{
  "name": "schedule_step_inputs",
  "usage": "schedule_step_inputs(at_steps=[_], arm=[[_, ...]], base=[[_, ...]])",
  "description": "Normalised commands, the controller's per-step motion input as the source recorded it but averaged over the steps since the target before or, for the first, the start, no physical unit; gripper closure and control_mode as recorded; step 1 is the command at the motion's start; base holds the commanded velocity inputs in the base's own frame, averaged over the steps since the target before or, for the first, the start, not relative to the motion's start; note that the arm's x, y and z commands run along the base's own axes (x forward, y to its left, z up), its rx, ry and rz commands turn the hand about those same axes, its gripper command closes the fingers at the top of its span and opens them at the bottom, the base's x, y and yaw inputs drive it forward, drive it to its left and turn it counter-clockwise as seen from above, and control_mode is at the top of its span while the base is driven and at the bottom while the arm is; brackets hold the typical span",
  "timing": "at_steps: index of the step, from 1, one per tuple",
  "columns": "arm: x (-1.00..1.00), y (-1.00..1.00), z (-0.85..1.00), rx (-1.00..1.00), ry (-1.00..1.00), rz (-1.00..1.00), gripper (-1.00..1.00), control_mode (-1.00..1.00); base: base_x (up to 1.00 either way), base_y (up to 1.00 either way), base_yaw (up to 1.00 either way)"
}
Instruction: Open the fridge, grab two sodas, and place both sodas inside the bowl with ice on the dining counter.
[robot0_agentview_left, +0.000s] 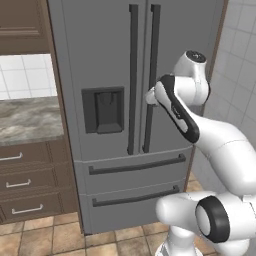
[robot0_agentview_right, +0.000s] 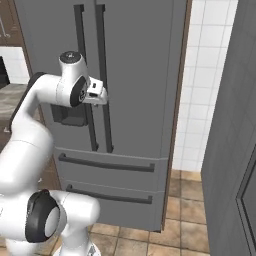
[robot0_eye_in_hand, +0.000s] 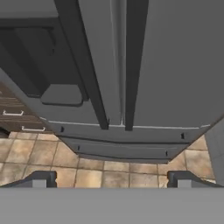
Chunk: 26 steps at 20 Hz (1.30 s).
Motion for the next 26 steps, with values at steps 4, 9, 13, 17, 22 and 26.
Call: schedule_step_inputs(at_steps=[4, 9, 13, 17, 22, 26], arm=[[0.6, 0.53, 0.48, -0.04, -0.07, -0.02, -1.0, -1.0], [0.39, -0.04, 0.4, -0.11, -0.08, -0.06, -1.0, -1.0], [0.02, -0.54, 0.25, -0.07, -0.17, -0.04, -1.0, -1.0], [0.02, -0.33, 0.15, -0.01, -0.17, -0.02, -1.0, -1.0], [0.34, -0.03, 0.05, 0.03, -0.03, 0.0, -1.0, -1.0], [0.35, 0.09, 0.0, 0.01, 0.0, 0.0, -1.0, -1.0]], base=[[0.0, 0.0, 0.0], [0.0, 0.0, 0.0], [0.0, 0.0, 0.0], [0.0, 0.0, 0.0], [0.0, 0.0, 0.0], [0.0, 0.0, 0.0]])
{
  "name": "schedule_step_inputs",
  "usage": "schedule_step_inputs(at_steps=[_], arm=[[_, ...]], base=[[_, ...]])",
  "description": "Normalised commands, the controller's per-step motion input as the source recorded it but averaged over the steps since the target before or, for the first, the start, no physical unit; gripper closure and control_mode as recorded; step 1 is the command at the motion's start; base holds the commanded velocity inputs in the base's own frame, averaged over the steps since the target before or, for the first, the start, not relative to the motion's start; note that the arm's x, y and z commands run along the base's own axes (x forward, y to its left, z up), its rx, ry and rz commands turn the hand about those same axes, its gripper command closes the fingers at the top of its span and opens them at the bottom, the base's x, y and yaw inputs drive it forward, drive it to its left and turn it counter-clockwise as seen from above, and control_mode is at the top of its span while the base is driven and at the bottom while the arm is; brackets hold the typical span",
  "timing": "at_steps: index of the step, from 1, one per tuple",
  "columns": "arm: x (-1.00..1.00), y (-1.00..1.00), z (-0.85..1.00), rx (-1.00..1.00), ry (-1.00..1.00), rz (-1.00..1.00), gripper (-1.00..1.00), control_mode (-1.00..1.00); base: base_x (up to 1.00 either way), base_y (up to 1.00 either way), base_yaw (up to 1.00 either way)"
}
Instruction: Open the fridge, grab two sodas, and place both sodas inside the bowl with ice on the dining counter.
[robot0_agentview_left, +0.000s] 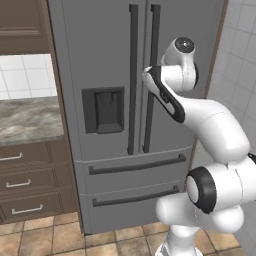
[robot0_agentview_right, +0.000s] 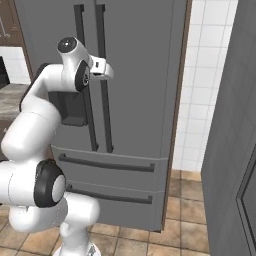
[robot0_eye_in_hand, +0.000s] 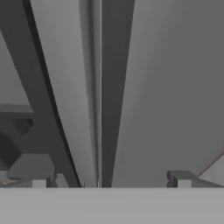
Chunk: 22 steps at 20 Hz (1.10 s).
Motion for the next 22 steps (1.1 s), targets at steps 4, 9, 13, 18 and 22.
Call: schedule_step_inputs(at_steps=[4, 9, 13, 18, 22], arm=[[0.41, 0.12, 0.03, 0.0, 0.0, 0.0, -1.0, -1.0], [0.43, 0.02, 0.0, 0.0, 0.0, 0.0, -1.0, -1.0], [0.41, 0.0, 0.0, 0.0, -0.03, 0.0, -1.0, -1.0], [0.46, 0.0, 0.0, 0.0, -0.02, 0.0, -1.0, -1.0], [0.48, 0.0, 0.0, 0.01, -0.04, 0.0, -1.0, -1.0]], base=[[0.0, 0.0, 0.0], [0.0, 0.0, 0.0], [0.0, 0.0, 0.0], [0.0, 0.0, 0.0], [0.0, 0.0, 0.0]])
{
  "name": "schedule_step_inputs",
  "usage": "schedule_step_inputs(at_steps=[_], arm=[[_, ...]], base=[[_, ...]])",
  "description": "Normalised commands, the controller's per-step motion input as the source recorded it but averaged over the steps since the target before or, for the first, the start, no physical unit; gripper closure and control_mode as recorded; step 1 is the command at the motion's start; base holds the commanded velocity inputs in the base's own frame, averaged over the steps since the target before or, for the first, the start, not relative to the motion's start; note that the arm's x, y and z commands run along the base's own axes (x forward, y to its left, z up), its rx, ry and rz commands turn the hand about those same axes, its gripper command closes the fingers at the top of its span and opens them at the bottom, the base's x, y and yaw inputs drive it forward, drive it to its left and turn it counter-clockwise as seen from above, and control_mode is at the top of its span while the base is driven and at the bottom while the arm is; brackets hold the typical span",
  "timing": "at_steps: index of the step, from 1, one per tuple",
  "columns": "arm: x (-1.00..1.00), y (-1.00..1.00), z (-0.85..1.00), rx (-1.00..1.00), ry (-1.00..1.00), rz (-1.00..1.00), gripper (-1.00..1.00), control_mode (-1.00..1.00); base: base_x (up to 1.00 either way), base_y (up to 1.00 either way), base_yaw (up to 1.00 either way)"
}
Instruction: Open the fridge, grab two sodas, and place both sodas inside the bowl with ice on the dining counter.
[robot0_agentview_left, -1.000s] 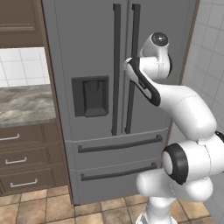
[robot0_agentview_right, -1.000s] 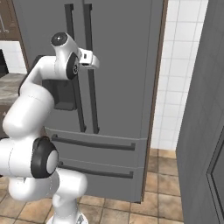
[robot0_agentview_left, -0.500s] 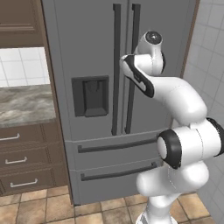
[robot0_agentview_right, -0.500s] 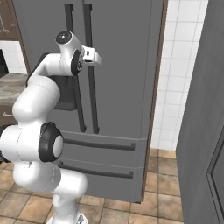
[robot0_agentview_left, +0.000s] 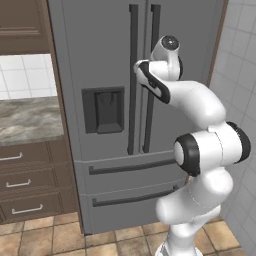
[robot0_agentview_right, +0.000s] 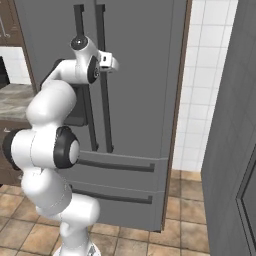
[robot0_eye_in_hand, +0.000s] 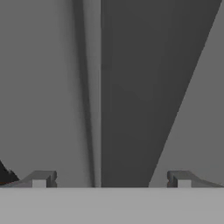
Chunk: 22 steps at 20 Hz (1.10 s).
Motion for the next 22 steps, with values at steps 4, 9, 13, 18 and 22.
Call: schedule_step_inputs(at_steps=[4, 9, 13, 18, 22], arm=[[0.48, -0.01, 0.0, 0.01, -0.04, 0.0, -1.0, -1.0], [0.49, 0.0, 0.0, 0.01, -0.03, 0.0, -1.0, -1.0], [0.46, 0.0, 0.0, 0.0, 0.0, 0.0, 1.0, -1.0], [0.18, -0.02, 0.0, 0.0, -0.01, 0.0, 1.0, -1.0], [-0.11, -0.33, 0.06, 0.0, -0.04, -0.02, 1.0, -1.0]], base=[[0.0, 0.0, 0.0], [0.0, 0.0, 0.0], [0.0, 0.0, 0.0], [0.0, 0.0, 0.0], [0.0, 0.0, 0.0]])
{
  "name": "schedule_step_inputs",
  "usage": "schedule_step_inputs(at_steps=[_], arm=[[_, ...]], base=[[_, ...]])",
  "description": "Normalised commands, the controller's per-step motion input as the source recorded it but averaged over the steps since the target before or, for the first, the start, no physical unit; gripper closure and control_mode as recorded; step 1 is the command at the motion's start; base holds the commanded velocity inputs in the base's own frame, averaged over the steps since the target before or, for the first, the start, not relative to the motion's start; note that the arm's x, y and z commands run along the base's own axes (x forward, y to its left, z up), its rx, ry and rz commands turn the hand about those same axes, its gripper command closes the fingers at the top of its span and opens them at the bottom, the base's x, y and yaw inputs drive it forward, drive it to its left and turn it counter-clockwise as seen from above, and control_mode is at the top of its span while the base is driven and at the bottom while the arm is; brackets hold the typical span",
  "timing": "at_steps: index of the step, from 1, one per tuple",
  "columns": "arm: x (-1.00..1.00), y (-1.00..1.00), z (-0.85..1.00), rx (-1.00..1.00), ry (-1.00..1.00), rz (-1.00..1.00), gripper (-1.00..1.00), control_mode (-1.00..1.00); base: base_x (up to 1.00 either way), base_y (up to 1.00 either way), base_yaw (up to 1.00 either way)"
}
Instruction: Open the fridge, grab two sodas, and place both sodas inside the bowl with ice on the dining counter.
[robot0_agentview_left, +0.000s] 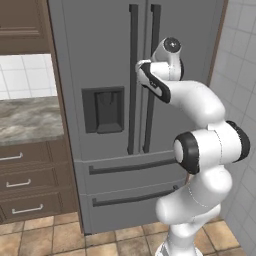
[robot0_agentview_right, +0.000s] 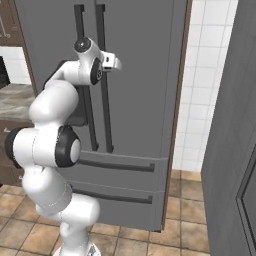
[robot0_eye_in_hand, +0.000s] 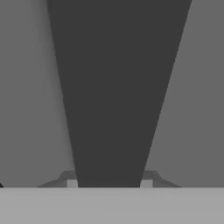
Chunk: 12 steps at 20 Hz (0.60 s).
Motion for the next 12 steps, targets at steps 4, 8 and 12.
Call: schedule_step_inputs(at_steps=[4, 8, 12], arm=[[-0.43, -0.71, 0.02, 0.04, 0.0, -0.12, 1.0, -1.0], [-0.65, -0.81, 0.09, 0.04, 0.01, -0.15, 1.0, -1.0], [-0.76, -0.86, 0.13, 0.04, 0.02, -0.19, 1.0, -1.0]], base=[[0.0, 0.0, 0.0], [0.0, 0.0, 0.0], [0.0, 0.0, 0.0]])
